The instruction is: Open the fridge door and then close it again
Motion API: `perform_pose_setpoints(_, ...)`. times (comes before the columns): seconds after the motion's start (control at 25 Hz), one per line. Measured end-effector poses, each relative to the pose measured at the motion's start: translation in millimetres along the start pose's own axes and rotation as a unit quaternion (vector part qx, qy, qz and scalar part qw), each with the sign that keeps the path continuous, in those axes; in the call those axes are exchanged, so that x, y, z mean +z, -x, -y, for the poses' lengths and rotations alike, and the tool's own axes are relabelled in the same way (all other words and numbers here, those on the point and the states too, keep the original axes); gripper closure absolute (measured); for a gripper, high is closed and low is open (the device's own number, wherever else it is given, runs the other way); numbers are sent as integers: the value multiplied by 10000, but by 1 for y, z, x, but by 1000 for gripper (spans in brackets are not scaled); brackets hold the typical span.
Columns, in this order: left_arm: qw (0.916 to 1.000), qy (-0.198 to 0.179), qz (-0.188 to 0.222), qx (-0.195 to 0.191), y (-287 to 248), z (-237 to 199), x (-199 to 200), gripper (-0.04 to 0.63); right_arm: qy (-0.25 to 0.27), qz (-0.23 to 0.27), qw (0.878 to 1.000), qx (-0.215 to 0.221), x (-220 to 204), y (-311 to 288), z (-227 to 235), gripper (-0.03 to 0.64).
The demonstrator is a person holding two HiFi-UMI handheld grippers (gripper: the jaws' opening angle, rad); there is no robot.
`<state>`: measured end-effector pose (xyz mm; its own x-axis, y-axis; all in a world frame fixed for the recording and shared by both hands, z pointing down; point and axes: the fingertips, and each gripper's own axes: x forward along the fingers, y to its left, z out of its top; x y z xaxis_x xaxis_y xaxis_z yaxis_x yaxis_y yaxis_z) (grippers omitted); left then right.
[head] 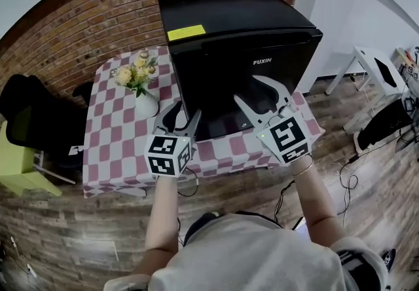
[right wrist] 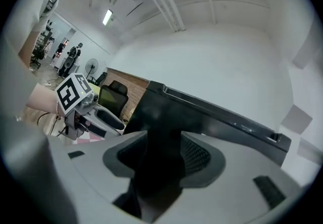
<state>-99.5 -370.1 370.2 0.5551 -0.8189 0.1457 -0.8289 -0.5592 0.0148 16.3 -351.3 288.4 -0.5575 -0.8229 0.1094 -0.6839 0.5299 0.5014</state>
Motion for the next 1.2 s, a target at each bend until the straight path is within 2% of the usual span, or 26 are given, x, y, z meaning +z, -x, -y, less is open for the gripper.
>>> perform_pose_setpoints(0.36,9999,54,-35,-130,-13,-7,-2,379,1237,-25,9922,-136,32,-7,40,397)
perform_pose_setpoints(0.52,9997,80,-40,-240,-15,-7,-3,379,1669,-164,9858,61,37,-8,48,393)
perform_pose_setpoints(0.96,9987,223,-97,-453,-24,-15,-8,379,2407,-538,9678,512,36,-25,47,394)
perform_pose_setpoints(1.2,9980,242,-98,-573,-29,-13,-11,379,2769,-713,9562,620,35,-31,49,437)
